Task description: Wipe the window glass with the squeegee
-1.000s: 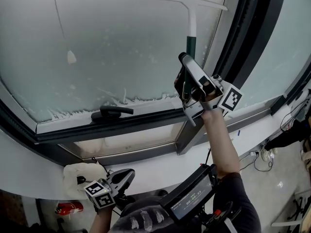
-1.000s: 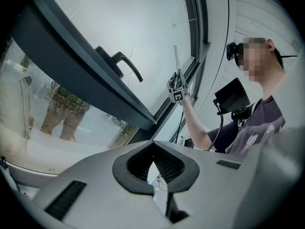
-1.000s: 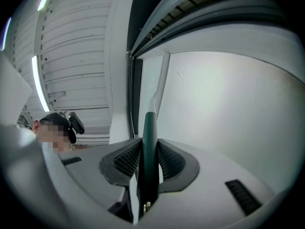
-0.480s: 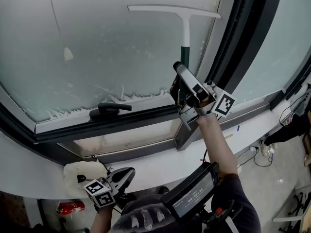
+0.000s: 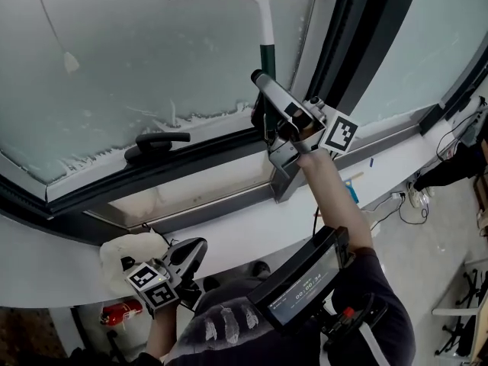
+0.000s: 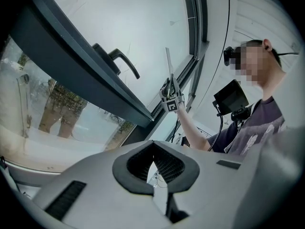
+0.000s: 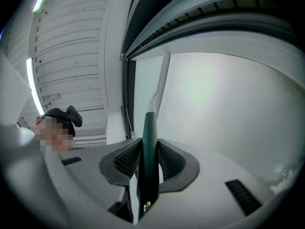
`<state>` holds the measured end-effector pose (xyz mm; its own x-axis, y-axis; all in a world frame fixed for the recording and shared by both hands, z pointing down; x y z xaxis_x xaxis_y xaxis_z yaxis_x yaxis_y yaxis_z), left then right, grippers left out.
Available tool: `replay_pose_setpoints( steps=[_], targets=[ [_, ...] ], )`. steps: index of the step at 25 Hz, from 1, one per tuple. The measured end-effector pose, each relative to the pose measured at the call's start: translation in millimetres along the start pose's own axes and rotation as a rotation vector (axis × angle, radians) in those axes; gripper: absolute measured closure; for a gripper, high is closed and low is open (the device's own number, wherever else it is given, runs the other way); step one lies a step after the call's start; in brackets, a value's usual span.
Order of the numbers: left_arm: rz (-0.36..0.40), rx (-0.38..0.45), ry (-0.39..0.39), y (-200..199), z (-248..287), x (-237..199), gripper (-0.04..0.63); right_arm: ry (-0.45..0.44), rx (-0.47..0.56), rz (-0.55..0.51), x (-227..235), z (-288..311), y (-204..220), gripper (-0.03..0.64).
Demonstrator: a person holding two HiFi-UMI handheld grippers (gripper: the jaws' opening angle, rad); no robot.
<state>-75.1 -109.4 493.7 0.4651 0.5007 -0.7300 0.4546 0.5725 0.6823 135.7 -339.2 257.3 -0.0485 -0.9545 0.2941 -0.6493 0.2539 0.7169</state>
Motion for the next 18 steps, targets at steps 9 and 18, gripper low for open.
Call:
replay_pose_setpoints(
  steps=[9, 18],
  targets=[
    [-0.016, -0.014, -0.006, 7, -3, -3, 0.591, 0.024, 0.033, 0.035, 0, -14, 23, 0.520],
    [-0.016, -0.020, 0.007, 6, -1, -3, 0.591, 0.050, 0.017, 0.049, 2, -30, 39, 0.520]
  ],
)
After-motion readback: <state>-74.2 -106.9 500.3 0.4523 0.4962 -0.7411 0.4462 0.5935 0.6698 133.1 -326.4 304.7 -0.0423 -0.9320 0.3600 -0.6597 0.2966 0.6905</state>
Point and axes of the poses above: the fingertips, and each gripper's own axes: z forward along the fingers, x to its right, y out of its underside, the point moved 6 cm from there along -z, backward along the fingers, and after that the axes turned 9 degrees about -z, right-handed, at the moved point
